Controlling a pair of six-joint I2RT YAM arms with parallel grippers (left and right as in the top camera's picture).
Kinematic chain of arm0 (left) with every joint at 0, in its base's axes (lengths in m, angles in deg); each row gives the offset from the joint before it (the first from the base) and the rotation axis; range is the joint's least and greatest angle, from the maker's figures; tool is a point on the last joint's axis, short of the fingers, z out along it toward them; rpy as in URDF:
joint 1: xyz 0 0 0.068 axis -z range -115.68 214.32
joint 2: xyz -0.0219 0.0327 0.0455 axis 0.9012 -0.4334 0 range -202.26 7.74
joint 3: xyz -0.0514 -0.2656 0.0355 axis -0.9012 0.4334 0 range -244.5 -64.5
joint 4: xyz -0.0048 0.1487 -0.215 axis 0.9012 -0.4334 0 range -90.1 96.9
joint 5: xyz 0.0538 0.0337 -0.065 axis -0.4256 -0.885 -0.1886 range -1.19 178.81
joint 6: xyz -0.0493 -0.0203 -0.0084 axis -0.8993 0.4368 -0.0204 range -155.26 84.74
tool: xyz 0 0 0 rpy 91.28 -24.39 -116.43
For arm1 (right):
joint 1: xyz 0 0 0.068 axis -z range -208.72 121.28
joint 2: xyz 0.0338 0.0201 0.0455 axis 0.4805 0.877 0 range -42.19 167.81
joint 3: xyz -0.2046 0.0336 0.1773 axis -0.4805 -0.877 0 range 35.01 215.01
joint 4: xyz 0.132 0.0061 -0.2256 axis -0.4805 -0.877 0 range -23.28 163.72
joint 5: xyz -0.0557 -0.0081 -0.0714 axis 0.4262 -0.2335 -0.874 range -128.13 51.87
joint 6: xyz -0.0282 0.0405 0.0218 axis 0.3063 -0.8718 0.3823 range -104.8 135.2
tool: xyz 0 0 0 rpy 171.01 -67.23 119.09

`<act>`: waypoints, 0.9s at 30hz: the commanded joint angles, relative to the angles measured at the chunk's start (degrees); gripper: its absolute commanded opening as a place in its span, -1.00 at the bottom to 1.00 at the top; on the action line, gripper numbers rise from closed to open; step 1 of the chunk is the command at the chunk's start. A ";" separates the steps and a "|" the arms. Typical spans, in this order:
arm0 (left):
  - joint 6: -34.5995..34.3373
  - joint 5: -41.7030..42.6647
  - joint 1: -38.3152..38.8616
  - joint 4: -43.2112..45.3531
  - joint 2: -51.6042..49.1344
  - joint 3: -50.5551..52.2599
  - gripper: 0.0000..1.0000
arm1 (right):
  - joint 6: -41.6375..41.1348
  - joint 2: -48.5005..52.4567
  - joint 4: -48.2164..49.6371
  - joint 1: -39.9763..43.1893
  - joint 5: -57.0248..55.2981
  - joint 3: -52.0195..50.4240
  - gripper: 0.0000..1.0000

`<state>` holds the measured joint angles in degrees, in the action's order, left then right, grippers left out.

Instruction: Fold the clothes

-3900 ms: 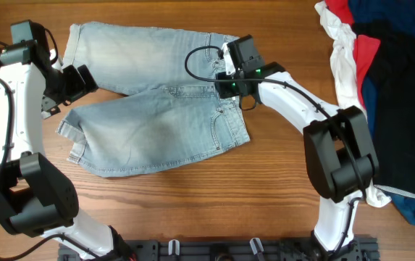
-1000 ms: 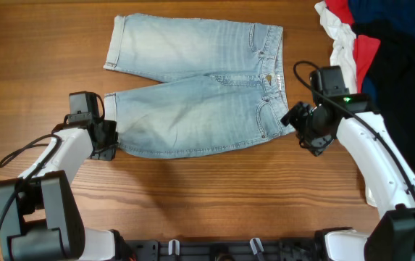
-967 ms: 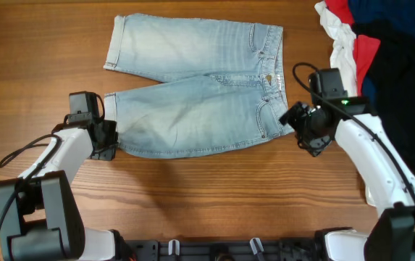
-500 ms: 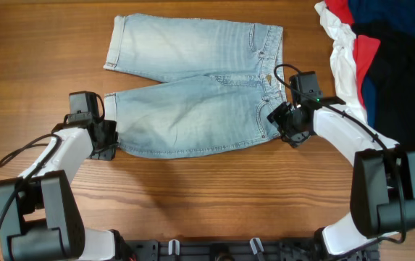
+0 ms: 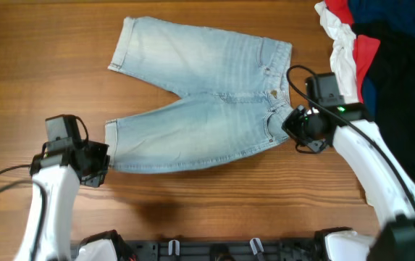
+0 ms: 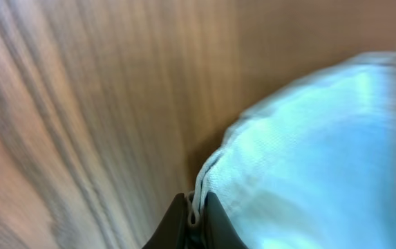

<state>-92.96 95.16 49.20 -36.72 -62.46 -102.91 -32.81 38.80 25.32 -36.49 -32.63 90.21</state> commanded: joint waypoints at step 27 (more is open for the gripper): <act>8.04 -2.47 13.27 42.21 -16.92 -15.10 -0.92 | -2.91 3.72 3.06 9.40 -6.88 2.21 -0.91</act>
<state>-86.33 96.82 61.03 3.78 -76.51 -111.96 -36.16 41.29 27.09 -29.58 -35.41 91.59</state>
